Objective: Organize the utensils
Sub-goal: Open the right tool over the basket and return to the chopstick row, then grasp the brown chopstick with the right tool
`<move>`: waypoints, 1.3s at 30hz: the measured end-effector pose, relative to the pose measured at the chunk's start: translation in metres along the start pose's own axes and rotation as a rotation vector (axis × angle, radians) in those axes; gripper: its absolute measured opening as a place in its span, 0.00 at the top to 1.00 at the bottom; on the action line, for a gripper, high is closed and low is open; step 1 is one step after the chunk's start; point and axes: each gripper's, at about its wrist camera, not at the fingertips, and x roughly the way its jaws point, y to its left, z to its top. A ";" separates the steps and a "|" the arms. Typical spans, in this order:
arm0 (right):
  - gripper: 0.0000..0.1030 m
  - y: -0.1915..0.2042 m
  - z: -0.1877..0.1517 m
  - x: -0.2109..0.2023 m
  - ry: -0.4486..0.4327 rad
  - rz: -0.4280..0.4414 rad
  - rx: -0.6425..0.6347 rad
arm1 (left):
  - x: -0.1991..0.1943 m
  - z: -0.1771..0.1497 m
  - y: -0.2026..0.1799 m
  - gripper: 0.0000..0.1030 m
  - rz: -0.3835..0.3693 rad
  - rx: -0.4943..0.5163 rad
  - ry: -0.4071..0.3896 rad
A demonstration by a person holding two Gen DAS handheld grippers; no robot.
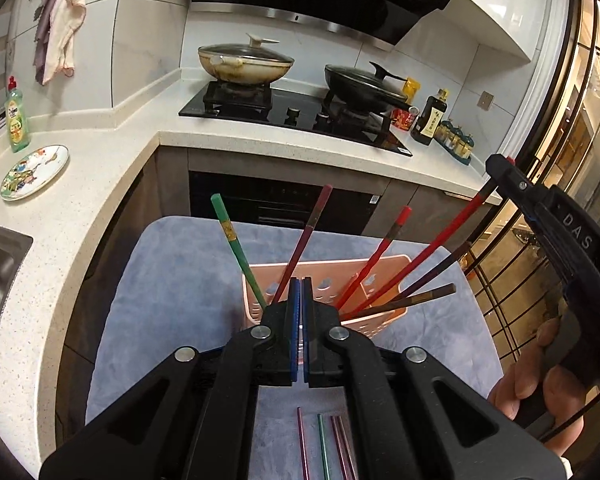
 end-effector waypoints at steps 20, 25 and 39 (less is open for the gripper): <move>0.48 -0.010 -0.061 -0.148 0.080 0.059 -0.071 | -0.077 -0.075 -0.003 0.35 0.202 0.041 -0.115; 0.48 -0.021 -0.117 -0.179 0.203 0.057 -0.078 | -0.090 -0.126 -0.002 0.34 0.229 0.051 -0.086; 0.54 -0.039 -0.262 -0.225 0.464 -0.021 -0.121 | -0.089 -0.250 0.000 0.33 0.257 0.059 0.027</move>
